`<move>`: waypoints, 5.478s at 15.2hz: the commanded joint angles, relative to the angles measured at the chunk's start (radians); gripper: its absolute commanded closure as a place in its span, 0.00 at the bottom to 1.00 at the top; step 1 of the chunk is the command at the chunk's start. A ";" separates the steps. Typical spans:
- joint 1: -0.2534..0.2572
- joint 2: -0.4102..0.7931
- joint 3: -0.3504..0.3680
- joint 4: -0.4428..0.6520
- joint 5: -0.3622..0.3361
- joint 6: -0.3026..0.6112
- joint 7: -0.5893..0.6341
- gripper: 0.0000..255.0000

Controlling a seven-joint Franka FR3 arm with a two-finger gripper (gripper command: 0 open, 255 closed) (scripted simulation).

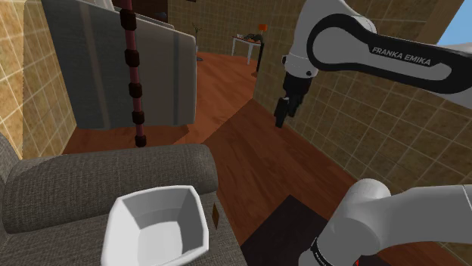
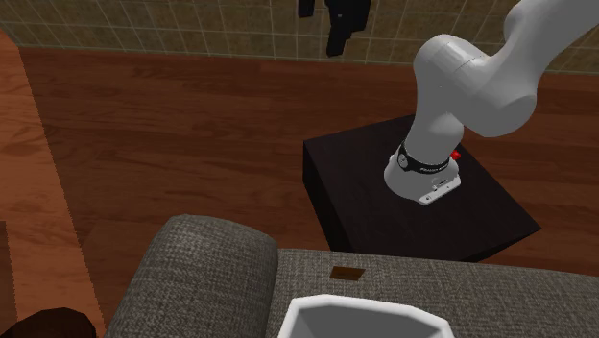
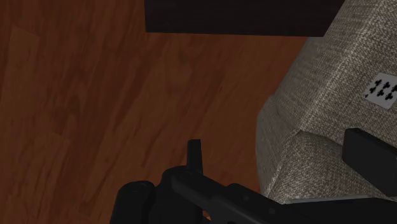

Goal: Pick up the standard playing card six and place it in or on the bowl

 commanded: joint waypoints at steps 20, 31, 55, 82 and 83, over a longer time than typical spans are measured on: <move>0.262 0.503 0.191 0.028 -0.009 0.213 -0.320 0.00; 0.377 0.701 0.305 0.004 -0.043 0.307 -0.451 0.00; 0.370 0.715 0.299 -0.073 -0.058 0.397 -0.443 1.00; 0.373 0.562 0.284 0.151 -0.010 0.037 -0.536 1.00; 0.373 0.560 0.283 0.162 -0.010 0.024 -0.539 1.00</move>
